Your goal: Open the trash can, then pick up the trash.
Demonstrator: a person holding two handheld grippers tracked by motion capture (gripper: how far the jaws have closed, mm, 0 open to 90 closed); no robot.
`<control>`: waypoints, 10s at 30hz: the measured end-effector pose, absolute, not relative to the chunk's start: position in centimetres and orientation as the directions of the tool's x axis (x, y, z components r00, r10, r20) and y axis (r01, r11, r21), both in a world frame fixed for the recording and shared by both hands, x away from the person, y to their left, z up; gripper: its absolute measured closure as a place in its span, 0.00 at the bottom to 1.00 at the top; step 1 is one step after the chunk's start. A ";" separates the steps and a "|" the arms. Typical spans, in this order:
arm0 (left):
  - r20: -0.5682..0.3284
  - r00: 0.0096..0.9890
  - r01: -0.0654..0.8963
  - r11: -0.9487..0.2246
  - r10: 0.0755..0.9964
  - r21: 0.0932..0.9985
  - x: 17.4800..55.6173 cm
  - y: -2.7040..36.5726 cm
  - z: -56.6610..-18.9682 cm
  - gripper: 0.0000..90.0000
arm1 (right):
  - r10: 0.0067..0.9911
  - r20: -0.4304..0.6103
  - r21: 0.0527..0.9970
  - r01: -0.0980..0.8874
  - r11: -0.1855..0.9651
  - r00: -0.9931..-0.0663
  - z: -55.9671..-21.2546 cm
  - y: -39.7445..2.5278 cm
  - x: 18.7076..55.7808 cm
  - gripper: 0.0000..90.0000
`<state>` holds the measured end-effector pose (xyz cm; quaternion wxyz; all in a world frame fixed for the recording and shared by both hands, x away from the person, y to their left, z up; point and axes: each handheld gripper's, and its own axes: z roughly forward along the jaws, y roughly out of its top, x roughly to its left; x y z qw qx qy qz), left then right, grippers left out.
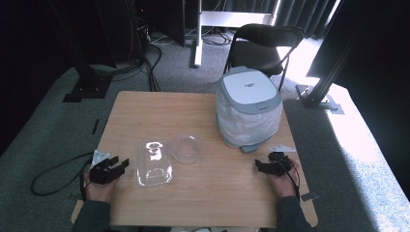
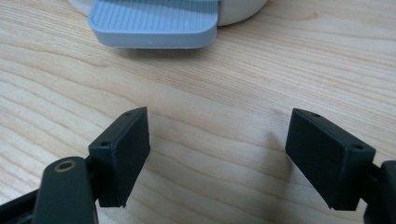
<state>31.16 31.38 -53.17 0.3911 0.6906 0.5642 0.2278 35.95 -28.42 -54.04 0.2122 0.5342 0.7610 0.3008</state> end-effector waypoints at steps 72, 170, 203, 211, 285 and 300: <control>0.006 0.224 0.661 -0.157 0.974 0.733 32.1 30.1 -54.4 0.39 | 0.901 -0.062 0.870 0.418 0.260 -0.430 -38.1 -27.3 35.2 0.69; 0.010 0.279 0.660 -0.199 0.960 0.725 32.0 29.7 -54.4 0.33 | 0.938 -0.101 0.888 0.396 0.235 -0.331 -42.8 -28.1 34.1 0.50; -0.054 0.314 0.570 -0.143 0.948 0.809 30.2 29.8 -51.2 0.57 | 0.930 -0.011 0.755 0.607 0.249 -0.368 -54.7 -29.9 35.5 0.48; -0.101 0.363 0.537 -0.119 0.926 0.835 29.8 29.0 -49.6 0.59 | 0.915 0.007 0.748 0.610 0.263 -0.404 -54.8 -29.9 35.6 0.42; -0.092 0.487 0.539 -0.216 0.869 0.814 23.2 27.1 -46.8 0.67 | 0.916 0.007 0.747 0.612 0.262 -0.401 -54.8 -29.8 35.6 0.41; 0.008 0.490 0.509 -0.293 0.872 0.809 26.1 26.8 -47.0 0.76 | 0.916 0.008 0.747 0.611 0.262 -0.402 -54.8 -29.8 35.6 0.41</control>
